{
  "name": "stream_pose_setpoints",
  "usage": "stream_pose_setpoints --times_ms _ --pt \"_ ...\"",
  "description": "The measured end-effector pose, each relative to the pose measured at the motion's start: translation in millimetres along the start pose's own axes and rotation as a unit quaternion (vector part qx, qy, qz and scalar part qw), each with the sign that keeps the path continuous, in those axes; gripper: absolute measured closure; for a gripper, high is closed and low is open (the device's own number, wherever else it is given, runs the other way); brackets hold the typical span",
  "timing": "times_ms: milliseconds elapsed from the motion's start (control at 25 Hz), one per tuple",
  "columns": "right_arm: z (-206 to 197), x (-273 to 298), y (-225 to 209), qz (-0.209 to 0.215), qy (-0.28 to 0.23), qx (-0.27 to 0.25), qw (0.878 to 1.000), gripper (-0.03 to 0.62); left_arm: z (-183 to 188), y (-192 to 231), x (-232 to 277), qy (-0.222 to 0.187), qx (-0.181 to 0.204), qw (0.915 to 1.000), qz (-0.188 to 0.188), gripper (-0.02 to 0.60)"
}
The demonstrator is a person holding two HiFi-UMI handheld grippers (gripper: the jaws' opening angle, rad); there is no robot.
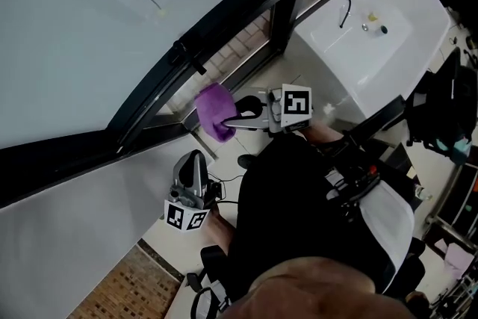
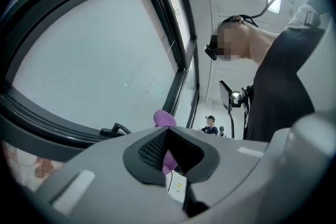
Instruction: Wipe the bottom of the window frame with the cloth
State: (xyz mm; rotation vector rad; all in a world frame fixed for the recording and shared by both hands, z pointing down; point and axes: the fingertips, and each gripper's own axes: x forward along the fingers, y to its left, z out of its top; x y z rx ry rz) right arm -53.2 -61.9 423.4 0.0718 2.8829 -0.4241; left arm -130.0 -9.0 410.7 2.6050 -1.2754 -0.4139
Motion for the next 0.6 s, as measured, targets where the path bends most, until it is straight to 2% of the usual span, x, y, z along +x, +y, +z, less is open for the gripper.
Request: stream_pose_setpoints --times_ms 240,440,600 --pt "11.9 -24.3 -8.7 0.010 -0.017 0.000 1.000 0.530 -4.2 -6.3 28.7 0.004 0.001 1.0000 0.004 0.581" --pt "13.8 -35.5 -15.2 0.031 -0.023 -0.005 0.999 0.530 -13.5 -3.9 42.5 0.003 -0.004 0.9999 0.013 0.581" --pt "30.4 -57.8 -31.1 0.055 -0.031 -0.002 0.998 0.530 -22.2 -8.7 76.5 -0.002 -0.012 0.9998 0.015 0.581"
